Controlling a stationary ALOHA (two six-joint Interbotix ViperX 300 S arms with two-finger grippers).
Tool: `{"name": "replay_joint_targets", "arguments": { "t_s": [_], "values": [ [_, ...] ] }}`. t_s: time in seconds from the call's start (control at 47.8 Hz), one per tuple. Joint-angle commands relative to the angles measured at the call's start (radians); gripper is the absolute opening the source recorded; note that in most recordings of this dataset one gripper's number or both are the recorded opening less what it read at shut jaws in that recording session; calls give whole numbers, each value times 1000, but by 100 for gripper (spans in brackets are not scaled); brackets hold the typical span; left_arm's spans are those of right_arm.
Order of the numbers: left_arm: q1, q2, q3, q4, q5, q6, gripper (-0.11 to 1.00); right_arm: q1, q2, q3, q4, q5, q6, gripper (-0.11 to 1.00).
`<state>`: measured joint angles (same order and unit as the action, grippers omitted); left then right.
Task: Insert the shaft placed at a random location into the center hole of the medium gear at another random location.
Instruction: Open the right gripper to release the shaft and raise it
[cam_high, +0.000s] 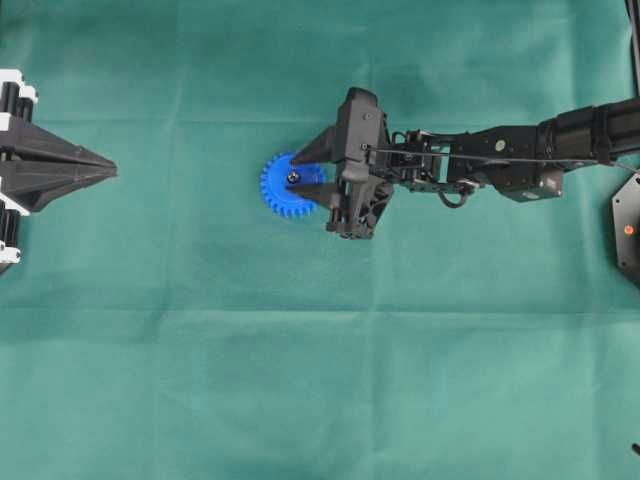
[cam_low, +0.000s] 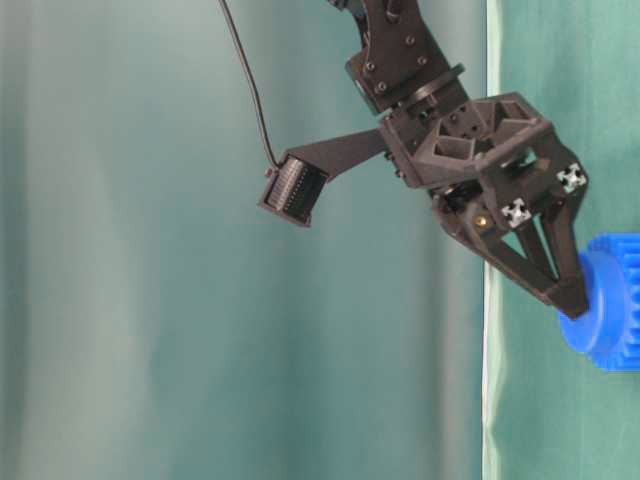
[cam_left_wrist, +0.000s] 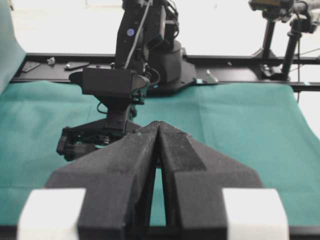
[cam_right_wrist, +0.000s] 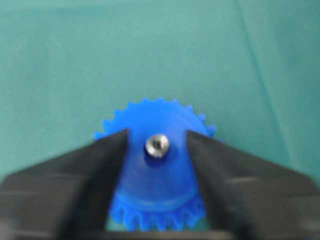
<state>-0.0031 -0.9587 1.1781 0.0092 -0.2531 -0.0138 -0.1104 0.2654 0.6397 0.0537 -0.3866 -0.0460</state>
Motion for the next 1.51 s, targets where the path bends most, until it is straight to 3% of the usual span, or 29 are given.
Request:
{"name": "replay_joint_targets", "arguments": {
  "t_s": [0.0,0.084,0.209,0.524,0.838,1.487],
  "values": [
    [0,6,-21,3,-3,0,0,2,-17,-25,3,-17,2,76],
    [0,6,-21,2,-3,0,0,2,-28,-23,3,-14,2,91],
    [0,8,-21,2,-3,0,0,2,-61,-18,3,-11,2,82],
    [2,6,-21,3,-3,0,0,2,-183,3,0,29,-5,84],
    [0,6,-21,2,-3,0,0,0,-215,29,2,37,-5,84],
    [0,6,-21,2,-2,0,0,0,-492,276,6,35,3,84]
  ]
}}
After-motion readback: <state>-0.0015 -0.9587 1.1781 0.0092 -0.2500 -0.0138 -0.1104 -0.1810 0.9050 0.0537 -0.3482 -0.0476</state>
